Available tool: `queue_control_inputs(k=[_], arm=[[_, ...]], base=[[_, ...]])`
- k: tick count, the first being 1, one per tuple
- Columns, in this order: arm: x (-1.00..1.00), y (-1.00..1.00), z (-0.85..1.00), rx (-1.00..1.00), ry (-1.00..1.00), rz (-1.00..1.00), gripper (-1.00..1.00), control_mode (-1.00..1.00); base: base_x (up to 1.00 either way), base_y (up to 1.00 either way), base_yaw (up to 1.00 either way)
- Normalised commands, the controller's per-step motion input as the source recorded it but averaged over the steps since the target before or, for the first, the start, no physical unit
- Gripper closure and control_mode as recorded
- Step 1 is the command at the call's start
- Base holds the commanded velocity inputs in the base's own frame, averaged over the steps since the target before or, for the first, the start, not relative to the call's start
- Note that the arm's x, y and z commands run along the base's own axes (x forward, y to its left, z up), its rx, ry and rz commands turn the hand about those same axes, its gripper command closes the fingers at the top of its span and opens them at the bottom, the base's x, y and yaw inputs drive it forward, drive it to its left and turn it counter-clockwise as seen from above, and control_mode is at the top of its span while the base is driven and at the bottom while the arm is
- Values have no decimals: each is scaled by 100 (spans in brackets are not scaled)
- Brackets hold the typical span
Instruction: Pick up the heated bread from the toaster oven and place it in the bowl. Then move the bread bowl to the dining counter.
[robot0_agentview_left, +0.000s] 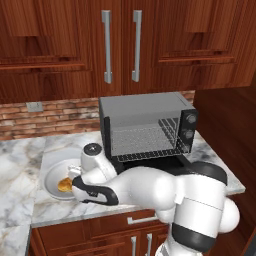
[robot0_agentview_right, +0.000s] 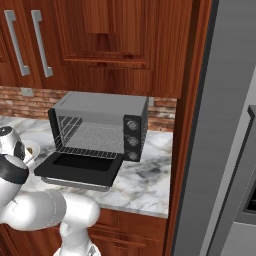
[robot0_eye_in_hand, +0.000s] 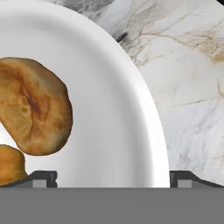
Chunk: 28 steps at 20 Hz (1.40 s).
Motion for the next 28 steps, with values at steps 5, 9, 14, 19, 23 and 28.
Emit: queue_control_inputs(k=[5,9,14,19,23,28], arm=[[10,15,-24,0,-3,0,100,-100],[2,5,-10,1,-2,0,100,-100],[-2,0,1,0,-1,0,100,-100],[-6,0,30,0,-16,0,100,-100],[-17,0,44,0,-21,0,100,-100],[-32,0,58,0,-21,0,100,-100]], base=[[0,0,0],[0,0,0],[0,0,0],[0,0,0],[0,0,0],[0,0,0]])
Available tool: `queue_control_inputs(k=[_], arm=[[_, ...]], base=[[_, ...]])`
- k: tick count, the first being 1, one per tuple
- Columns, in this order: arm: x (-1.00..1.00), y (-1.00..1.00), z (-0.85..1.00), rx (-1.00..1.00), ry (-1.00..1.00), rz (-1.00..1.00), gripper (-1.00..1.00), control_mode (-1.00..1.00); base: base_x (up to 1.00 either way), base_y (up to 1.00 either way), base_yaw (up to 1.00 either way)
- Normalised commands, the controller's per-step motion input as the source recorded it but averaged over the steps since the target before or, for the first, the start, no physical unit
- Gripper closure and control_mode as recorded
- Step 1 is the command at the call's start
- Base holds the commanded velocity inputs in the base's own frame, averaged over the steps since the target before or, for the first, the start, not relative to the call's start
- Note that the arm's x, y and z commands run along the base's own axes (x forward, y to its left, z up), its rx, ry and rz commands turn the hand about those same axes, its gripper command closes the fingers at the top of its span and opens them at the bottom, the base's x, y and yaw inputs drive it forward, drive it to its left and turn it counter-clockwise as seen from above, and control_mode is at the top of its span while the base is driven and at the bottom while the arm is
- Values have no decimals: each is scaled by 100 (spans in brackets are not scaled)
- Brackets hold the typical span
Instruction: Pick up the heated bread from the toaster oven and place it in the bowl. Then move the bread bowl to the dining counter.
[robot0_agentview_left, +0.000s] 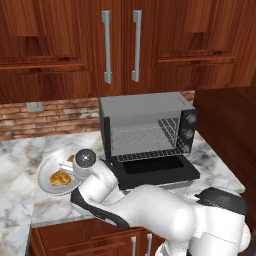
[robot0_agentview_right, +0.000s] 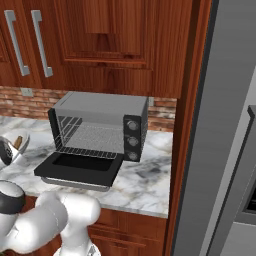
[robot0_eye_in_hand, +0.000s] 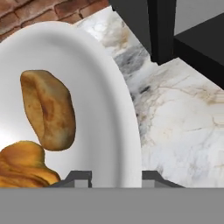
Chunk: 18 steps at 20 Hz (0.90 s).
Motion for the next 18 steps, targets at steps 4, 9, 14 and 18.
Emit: queue_control_inputs(k=[4,9,14,18], arm=[[-41,0,77,0,-17,-2,100,-100],[-49,-6,98,0,-1,-5,100,-100],[-59,-42,98,1,8,0,100,-100],[-81,-77,76,5,11,0,100,-100]], base=[[0,0,0],[0,0,0],[0,0,0],[0,0,0]])
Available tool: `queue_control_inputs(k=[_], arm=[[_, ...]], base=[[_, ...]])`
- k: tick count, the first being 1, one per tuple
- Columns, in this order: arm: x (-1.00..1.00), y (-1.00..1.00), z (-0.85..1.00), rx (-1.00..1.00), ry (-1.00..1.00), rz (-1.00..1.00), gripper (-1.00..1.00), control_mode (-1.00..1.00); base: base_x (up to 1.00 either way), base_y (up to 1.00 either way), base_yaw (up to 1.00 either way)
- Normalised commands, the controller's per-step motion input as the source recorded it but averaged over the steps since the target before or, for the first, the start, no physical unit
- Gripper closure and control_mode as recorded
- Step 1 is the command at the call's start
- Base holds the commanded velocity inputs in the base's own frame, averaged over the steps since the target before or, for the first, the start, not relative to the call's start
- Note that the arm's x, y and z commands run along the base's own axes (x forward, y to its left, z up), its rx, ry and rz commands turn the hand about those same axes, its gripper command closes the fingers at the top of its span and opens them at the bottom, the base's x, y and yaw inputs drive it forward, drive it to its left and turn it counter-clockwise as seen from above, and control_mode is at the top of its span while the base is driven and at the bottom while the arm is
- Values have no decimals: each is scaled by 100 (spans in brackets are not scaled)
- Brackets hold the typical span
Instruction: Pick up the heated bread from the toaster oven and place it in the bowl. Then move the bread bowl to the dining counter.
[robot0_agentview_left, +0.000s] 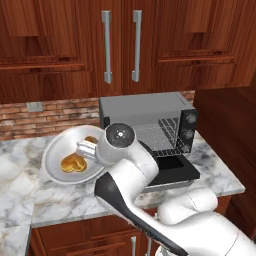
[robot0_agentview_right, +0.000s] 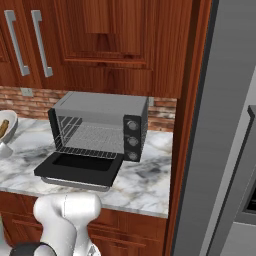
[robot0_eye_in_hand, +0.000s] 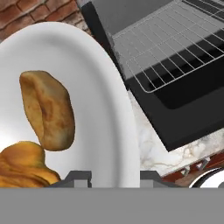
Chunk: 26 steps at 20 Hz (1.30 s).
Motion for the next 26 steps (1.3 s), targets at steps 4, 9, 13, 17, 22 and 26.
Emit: queue_control_inputs(k=[4,9,13,17,22,26], arm=[[-82,-100,44,12,4,0,100,-100],[-54,-96,15,15,0,0,100,-100],[-20,-78,2,10,-3,0,100,-100],[-28,-34,1,6,-4,5,100,100],[0,0,0,0,0,0,100,100],[0,0,0,0,0,0,100,100]], base=[[0,0,0],[0,0,0],[0,0,0],[-35,-28,13],[-91,-22,56],[-93,0,83]])
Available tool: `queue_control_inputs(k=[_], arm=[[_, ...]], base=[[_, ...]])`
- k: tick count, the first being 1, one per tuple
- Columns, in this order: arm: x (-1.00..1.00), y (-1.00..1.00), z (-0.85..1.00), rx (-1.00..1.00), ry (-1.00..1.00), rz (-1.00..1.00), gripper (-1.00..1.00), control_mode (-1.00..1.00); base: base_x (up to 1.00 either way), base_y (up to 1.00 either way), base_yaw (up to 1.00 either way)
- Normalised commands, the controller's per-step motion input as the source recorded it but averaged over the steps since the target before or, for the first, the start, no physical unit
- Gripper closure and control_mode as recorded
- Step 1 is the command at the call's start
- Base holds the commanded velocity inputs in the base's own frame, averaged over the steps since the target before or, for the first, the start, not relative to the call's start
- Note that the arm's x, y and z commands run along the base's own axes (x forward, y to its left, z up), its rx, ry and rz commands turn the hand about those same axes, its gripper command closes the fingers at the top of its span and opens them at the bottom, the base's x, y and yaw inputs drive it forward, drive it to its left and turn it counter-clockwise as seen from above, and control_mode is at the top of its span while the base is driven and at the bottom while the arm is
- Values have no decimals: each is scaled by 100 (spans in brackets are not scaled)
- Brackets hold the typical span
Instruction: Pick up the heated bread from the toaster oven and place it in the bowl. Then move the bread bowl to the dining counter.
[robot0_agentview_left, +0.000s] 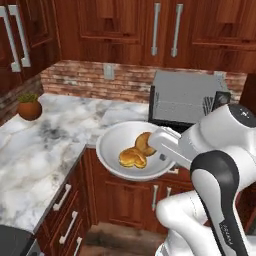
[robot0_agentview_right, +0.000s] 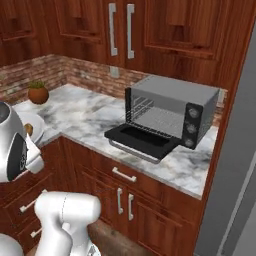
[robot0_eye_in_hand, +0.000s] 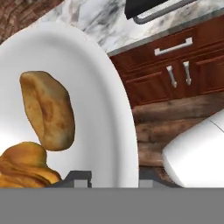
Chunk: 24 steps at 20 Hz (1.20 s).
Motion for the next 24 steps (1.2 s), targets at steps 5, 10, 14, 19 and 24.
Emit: queue_control_inputs(k=[5,10,14,19,24], arm=[[0,0,0,0,0,0,100,100],[0,0,0,0,0,0,100,100],[0,0,0,0,0,0,100,100],[0,0,0,0,0,0,100,100],[0,0,0,0,0,0,100,100]], base=[[-66,0,87],[-58,0,90],[-28,1,95],[-6,38,92],[0,49,94]])
